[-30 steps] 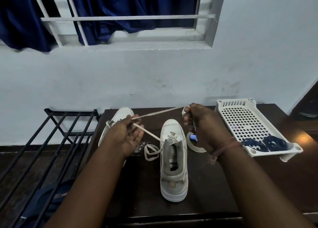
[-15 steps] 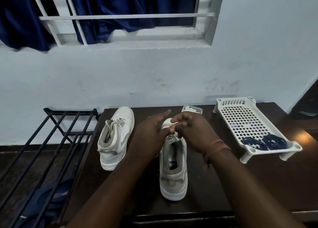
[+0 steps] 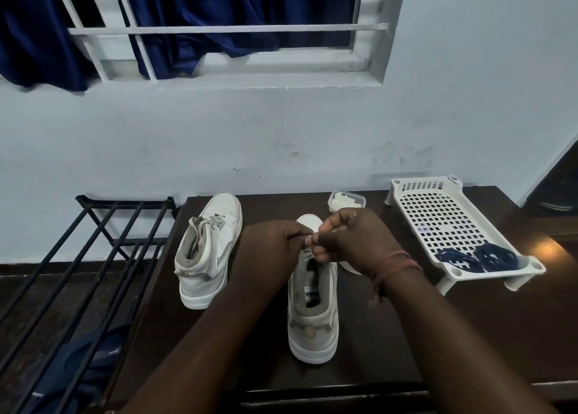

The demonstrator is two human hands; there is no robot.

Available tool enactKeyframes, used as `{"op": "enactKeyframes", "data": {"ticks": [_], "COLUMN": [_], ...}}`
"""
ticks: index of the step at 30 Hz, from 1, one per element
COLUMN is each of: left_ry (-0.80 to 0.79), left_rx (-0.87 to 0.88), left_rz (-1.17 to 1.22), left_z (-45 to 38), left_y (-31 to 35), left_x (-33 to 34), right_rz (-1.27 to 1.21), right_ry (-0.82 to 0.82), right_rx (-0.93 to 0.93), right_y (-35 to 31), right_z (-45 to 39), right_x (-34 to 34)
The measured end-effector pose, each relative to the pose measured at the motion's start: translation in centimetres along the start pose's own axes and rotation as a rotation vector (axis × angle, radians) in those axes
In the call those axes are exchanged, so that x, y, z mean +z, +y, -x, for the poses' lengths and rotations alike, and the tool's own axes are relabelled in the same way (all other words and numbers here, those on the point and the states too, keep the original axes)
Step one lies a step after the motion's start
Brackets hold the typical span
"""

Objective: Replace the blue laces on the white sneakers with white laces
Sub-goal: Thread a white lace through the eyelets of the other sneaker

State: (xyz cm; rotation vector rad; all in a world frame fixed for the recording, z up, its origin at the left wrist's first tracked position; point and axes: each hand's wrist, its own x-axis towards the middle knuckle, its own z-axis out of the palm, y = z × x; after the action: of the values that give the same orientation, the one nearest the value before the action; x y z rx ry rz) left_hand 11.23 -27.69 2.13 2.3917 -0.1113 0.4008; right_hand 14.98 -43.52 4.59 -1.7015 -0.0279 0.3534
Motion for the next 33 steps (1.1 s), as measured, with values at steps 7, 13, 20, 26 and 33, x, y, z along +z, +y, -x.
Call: {"op": "enactKeyframes", "data": {"ticks": [7, 13, 20, 26, 33], "left_ry": [-0.104, -0.183, -0.261, -0.218, -0.295], "left_rx": [-0.076, -0.019, 0.095, 0.108, 0.154], "left_rz": [0.043, -0.009, -0.295, -0.645, -0.752], "left_z": [0.4, 0.3, 0.4, 0.8, 0.9], "left_y": [0.3, 0.1, 0.0, 0.8, 1.2], "left_x": [0.9, 1.0, 1.2, 0.6, 0.4], "right_rz": [0.427, 0.048, -0.026, -0.012, 0.018], "right_ry": [-0.030, -0.171, -0.198, -0.207, -0.196], "right_rx": [0.301, 0.584, 0.631, 0.622, 0.607], "right_y": [0.8, 1.1, 1.8, 2.2, 2.2], "right_z": [-0.1, 0.0, -0.5, -0.7, -0.8], "right_x": [-1.6, -1.4, -1.4, -1.3, -1.2]}}
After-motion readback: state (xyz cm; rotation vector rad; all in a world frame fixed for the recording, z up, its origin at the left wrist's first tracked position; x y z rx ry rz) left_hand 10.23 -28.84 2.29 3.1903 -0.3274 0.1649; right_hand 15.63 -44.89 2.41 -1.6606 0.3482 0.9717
